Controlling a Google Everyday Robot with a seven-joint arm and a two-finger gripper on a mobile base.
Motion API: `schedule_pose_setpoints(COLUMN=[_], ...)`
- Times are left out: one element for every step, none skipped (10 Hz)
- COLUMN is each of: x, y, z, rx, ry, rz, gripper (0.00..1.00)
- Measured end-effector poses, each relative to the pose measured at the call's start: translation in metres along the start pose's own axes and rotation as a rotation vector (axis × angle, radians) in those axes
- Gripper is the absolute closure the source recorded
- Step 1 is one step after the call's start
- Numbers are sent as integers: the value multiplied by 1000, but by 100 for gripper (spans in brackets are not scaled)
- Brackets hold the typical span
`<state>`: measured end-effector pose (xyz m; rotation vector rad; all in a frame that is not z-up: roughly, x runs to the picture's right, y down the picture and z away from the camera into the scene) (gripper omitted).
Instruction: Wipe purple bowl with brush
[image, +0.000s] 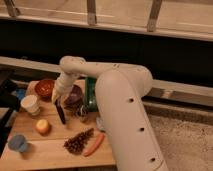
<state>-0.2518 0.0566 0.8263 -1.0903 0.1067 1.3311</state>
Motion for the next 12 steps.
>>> schedule_pose_setpoints(x=[7, 13, 14, 13, 9, 1, -7, -22, -32, -39, -41, -41], y=[-9, -19, -25, -26, -26, -21, -14, -2, 12, 22, 26, 29], z=[-9, -20, -27, -29, -30, -26, -20, -10, 4, 12, 19, 24], rx=[8, 17, 21, 21, 18, 12, 4, -8, -17, -28, -30, -32], ry=[-13, -28, -36, -39, -42, -36, -31, -20, -4, 1, 10, 19], rz=[16, 32, 37, 36, 24, 7, -8, -30, -46, -50, -50, -37], gripper=[100, 100, 100, 100, 100, 100, 100, 100, 100, 100, 100, 100])
